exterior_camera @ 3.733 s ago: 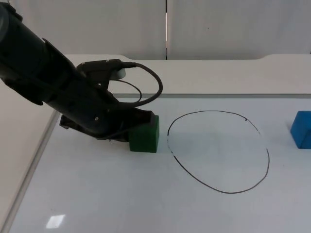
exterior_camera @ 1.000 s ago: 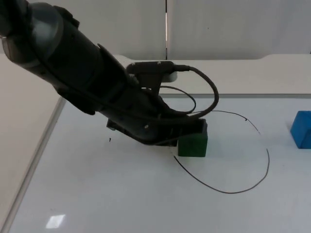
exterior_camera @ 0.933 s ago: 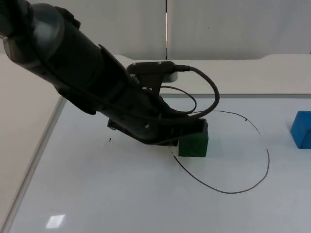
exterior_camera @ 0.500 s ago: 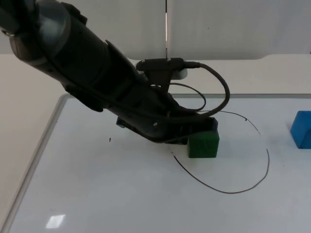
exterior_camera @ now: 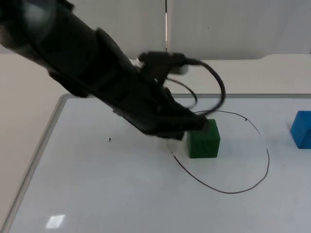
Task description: Push the two cubes into the marked area.
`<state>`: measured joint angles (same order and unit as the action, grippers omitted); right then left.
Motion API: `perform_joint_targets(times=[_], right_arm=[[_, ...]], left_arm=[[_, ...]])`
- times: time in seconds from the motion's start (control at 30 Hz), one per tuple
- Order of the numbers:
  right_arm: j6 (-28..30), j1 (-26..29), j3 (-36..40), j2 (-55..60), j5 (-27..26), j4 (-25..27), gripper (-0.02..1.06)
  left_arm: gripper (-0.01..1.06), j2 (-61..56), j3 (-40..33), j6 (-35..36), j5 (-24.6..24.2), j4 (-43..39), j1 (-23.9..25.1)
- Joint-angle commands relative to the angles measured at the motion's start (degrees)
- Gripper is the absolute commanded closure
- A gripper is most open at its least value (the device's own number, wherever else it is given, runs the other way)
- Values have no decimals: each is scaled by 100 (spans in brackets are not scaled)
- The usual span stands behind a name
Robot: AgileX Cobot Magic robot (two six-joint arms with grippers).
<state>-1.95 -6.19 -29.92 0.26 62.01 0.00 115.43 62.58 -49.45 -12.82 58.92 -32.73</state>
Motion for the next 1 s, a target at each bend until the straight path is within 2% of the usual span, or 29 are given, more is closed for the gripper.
perform_joint_targets(times=[0.0, 0.07, 0.13, 0.23, 0.37, 0.43, 0.57, 0.67, 0.97], right_arm=[[-3, 33, 32, -26, -17, 0, -1], [-3, 33, 32, -26, -17, 0, -1], [-3, 33, 32, -26, -17, 0, -1], [-3, 33, 32, -26, -17, 0, -1], [-3, 33, 32, -26, -17, 0, -1], [-3, 33, 32, -26, -17, 0, -1], [-3, 33, 32, -26, -17, 0, -1], [-3, 33, 32, -26, -17, 0, -1], [-3, 33, 32, -26, -17, 0, -1]], left_arm=[[105, -359, 41, 69, -237, -118, 248], [105, -419, 41, 69, -292, -127, 323], [105, -924, 41, 123, -603, -279, 688], [105, -1341, 41, 364, -743, -540, 904], [105, -2218, 41, 980, -861, -1474, 1105], [105, -2422, 41, 1157, -890, -1726, 1105], [105, -3053, 41, 1948, -1085, -2653, 1105], [105, -3330, 41, 2071, -1220, -2865, 1105], [105, -4020, -475, 2071, -1050, -2892, 1105]])
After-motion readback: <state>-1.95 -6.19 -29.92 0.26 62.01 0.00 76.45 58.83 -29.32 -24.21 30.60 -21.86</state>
